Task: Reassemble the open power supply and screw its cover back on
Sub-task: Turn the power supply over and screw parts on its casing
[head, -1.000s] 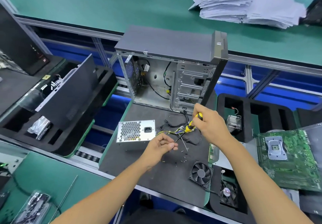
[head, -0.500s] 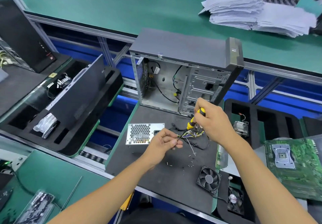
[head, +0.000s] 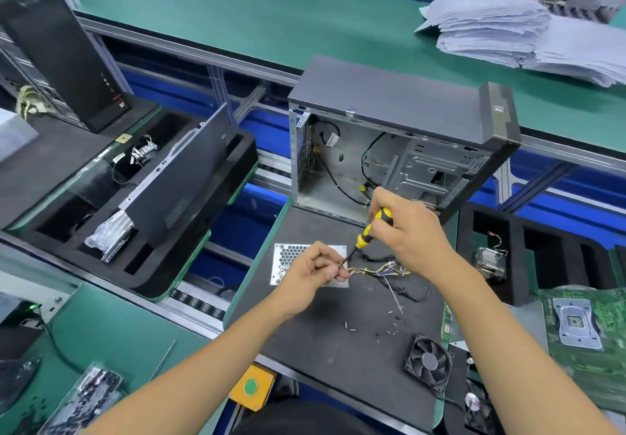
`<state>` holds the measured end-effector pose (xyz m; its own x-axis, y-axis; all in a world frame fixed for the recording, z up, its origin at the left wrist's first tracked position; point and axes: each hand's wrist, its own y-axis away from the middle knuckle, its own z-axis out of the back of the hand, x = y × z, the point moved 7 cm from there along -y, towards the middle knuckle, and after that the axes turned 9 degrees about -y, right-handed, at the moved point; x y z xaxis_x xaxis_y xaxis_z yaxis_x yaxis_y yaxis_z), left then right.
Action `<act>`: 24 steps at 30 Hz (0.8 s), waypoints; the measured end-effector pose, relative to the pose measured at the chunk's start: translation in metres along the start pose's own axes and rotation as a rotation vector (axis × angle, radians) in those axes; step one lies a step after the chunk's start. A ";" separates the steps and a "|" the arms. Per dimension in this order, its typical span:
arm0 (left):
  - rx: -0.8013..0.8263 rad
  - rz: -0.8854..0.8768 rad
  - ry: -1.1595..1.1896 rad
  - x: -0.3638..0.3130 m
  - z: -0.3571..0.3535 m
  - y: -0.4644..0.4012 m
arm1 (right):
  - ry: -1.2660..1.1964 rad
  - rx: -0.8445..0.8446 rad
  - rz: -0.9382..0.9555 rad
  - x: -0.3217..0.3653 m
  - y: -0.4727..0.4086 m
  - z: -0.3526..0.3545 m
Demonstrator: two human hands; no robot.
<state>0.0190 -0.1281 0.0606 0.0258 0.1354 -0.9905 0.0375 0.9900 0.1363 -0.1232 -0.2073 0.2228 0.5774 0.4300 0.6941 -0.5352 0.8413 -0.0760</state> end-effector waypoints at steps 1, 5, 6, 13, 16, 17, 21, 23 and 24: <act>0.009 -0.014 -0.025 -0.001 0.003 -0.001 | 0.008 0.011 0.007 0.003 -0.003 -0.003; 0.073 -0.041 -0.182 -0.007 0.021 -0.010 | 0.061 0.063 0.040 0.016 -0.016 -0.013; 0.084 -0.039 -0.214 -0.008 0.026 -0.013 | 0.078 0.066 0.056 0.020 -0.020 -0.015; 0.087 -0.153 -0.595 -0.036 0.054 -0.039 | 0.183 0.063 0.200 0.038 -0.041 -0.026; 0.082 -0.178 -0.685 -0.037 0.057 -0.042 | 0.210 0.075 0.206 0.035 -0.046 -0.034; 0.078 -0.186 -0.704 -0.035 0.056 -0.042 | 0.221 0.083 0.205 0.033 -0.046 -0.038; 0.039 -0.213 -0.794 -0.027 0.052 -0.041 | 0.274 0.128 0.194 0.025 -0.047 -0.054; 0.038 -0.205 -0.826 -0.021 0.048 -0.040 | 0.287 0.146 0.187 0.020 -0.046 -0.061; 0.035 -0.206 -0.835 -0.019 0.048 -0.040 | 0.289 0.152 0.183 0.018 -0.046 -0.064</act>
<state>0.0649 -0.1719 0.0752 0.7411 -0.1347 -0.6577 0.1526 0.9878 -0.0304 -0.0487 -0.2178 0.1933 0.6023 0.6620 0.4460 -0.7186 0.6930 -0.0580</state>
